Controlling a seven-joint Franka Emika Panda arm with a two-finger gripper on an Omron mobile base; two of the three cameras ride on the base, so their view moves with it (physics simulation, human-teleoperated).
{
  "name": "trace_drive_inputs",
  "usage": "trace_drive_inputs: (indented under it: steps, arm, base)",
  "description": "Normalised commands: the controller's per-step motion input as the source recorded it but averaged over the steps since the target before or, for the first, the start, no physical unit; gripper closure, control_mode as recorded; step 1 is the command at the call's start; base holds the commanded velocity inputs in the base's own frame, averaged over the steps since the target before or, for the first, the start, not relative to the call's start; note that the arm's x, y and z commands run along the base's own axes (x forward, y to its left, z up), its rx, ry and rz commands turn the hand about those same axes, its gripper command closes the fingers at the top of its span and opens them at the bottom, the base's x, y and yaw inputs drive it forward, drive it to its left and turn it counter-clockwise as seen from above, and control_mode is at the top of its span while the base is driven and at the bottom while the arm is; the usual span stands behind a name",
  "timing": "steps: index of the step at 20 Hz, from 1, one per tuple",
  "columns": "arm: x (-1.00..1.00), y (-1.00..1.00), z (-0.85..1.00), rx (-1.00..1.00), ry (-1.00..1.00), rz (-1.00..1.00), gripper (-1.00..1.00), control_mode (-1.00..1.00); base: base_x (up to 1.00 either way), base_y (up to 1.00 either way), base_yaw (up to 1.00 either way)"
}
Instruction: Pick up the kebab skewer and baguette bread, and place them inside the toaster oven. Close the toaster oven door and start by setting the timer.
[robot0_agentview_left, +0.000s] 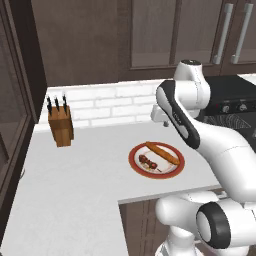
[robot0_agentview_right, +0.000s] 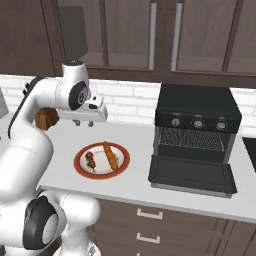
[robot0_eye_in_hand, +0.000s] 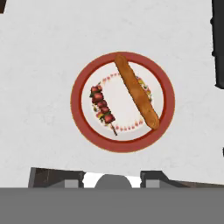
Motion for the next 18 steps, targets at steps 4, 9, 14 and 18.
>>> trace_drive_inputs:
  steps: [4,9,14,18]
  arm:
    - [-0.28,-0.07,0.0,0.0,-0.06,0.0,-1.0,-1.0]
    - [-0.76,-0.82,-0.01,0.0,-0.19,0.0,-1.0,-1.0]
    - [-0.48,-1.0,-0.12,0.02,-0.21,0.0,-1.0,-1.0]
    - [-0.29,-1.0,-0.16,0.0,-0.28,0.0,-1.0,-1.0]
  base:
    - [0.0,0.0,0.0]
    - [0.0,0.0,0.0]
    - [0.0,0.0,0.0]
    - [0.0,0.0,0.0]
